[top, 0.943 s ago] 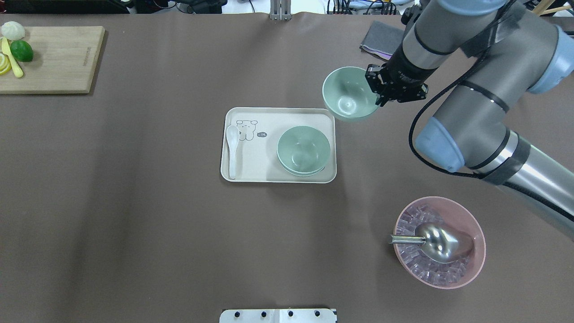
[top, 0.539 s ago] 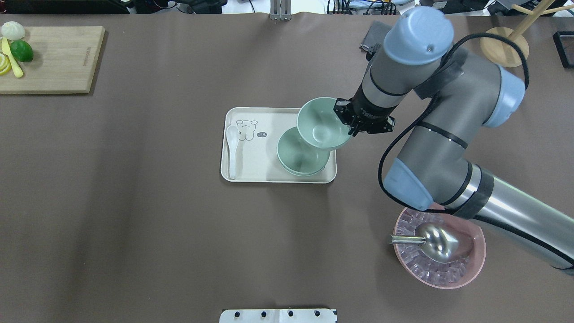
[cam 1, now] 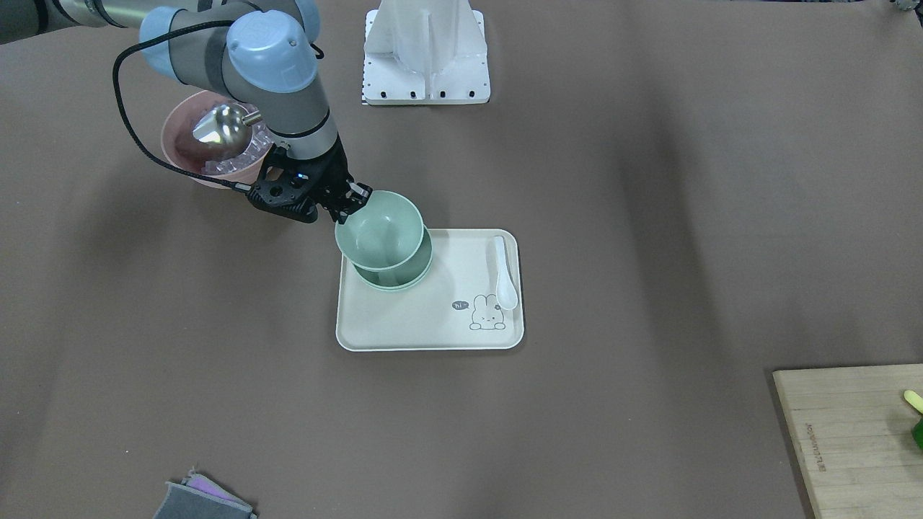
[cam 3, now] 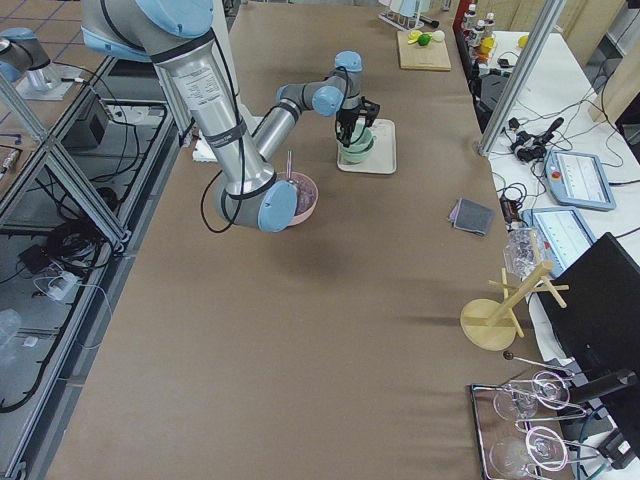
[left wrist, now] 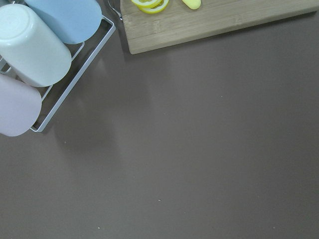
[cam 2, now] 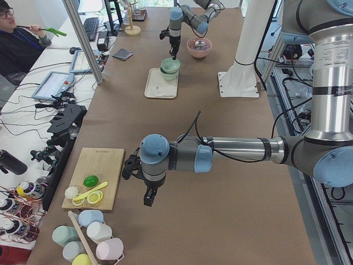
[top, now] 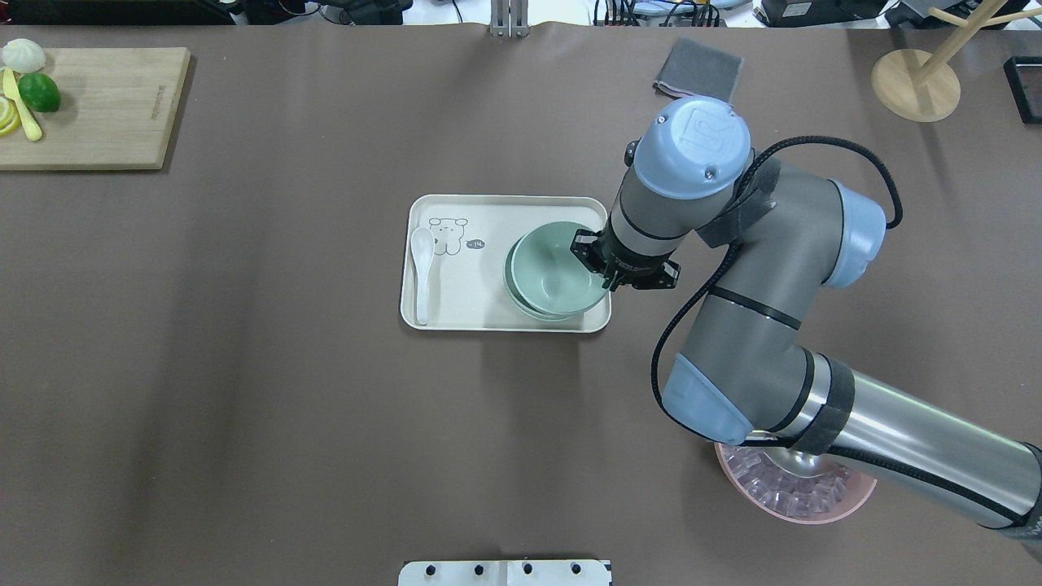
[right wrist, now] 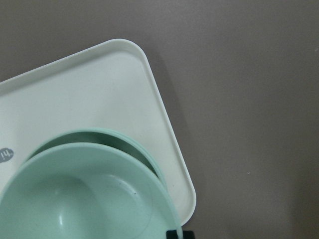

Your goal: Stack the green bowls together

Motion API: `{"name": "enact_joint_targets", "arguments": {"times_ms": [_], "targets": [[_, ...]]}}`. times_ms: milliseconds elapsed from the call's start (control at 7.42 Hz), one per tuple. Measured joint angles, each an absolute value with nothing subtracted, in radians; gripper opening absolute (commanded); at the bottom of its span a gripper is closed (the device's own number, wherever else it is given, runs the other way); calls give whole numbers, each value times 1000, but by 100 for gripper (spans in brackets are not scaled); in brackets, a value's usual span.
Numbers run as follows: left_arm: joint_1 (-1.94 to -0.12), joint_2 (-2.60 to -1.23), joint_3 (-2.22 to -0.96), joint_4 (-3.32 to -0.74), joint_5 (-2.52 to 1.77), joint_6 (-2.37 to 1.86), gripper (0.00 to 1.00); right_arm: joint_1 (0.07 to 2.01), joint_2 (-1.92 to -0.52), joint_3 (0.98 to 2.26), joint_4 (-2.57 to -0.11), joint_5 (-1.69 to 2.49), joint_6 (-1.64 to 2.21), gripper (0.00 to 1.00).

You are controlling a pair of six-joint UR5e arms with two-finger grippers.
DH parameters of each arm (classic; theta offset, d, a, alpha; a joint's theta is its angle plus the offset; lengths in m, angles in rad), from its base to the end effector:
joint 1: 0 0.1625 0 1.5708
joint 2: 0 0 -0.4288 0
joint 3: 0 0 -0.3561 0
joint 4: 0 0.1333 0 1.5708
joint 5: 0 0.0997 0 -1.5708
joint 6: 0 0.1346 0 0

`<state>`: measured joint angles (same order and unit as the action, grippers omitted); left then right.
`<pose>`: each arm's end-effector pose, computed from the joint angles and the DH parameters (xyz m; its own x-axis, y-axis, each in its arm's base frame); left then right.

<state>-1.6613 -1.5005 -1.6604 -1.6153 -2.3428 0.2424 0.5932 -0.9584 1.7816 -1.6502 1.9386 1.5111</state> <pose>-0.0783 -0.4262 0.6733 0.7183 0.2187 -0.6605 -0.0847 0.9697 0.2290 -0.4890 -0.4321 0.2772 0.6282 0.3564 0.6917 -0.2828 0.9327 -0.2237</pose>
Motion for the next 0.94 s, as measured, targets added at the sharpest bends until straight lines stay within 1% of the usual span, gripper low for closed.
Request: {"name": "enact_joint_targets", "arguments": {"times_ms": [943], "targets": [[-1660, -1503, -1664, -1616, -2342, 240, 98, 599, -937, 1753, -1645, 1917, 1505, 0]]}}
